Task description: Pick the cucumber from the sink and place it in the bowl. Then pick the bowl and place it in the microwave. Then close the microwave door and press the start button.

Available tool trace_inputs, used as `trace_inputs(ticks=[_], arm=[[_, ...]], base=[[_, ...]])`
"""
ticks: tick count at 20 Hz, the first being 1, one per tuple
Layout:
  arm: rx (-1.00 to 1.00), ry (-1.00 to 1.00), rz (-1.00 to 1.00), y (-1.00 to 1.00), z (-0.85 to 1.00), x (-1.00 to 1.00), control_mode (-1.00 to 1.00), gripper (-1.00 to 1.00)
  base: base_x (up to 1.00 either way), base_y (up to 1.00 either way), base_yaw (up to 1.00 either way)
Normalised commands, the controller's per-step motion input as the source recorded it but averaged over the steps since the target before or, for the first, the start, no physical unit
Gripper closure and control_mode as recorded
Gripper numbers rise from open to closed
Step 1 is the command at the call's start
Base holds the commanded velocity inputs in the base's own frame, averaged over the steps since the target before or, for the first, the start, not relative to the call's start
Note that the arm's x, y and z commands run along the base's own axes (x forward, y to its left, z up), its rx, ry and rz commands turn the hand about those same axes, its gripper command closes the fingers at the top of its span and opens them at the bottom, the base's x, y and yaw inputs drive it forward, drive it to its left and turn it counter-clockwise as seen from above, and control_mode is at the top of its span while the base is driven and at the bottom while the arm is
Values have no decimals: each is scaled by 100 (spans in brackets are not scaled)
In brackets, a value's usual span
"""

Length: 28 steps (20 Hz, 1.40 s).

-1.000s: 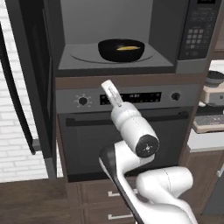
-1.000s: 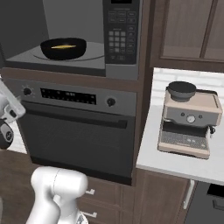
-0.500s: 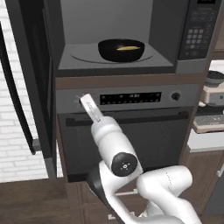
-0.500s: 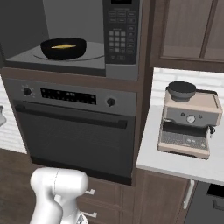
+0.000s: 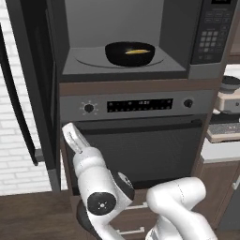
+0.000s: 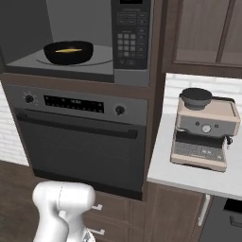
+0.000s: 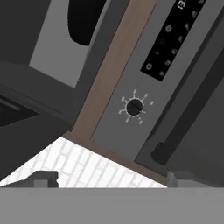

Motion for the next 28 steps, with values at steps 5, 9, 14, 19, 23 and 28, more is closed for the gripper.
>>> trace_inputs(ticks=[5, 9, 14, 19, 23, 28], arm=[[0, -4, 0, 85, -19, 0, -100, -100], [0, -1, 0, 88, 0, 0, -100, -100], [0, -5, 0, 78, 8, -3, -100, -100], [2, -14, -9, 18, 59, -51, -100, -100], [11, -16, -22, -1, 67, -77, -100, -100], [18, -18, -33, -31, 37, -76, -100, -100]], base=[[0, 0, 0], [0, 0, 0], [0, 0, 0], [0, 0, 0], [0, 0, 0], [0, 0, 0]])
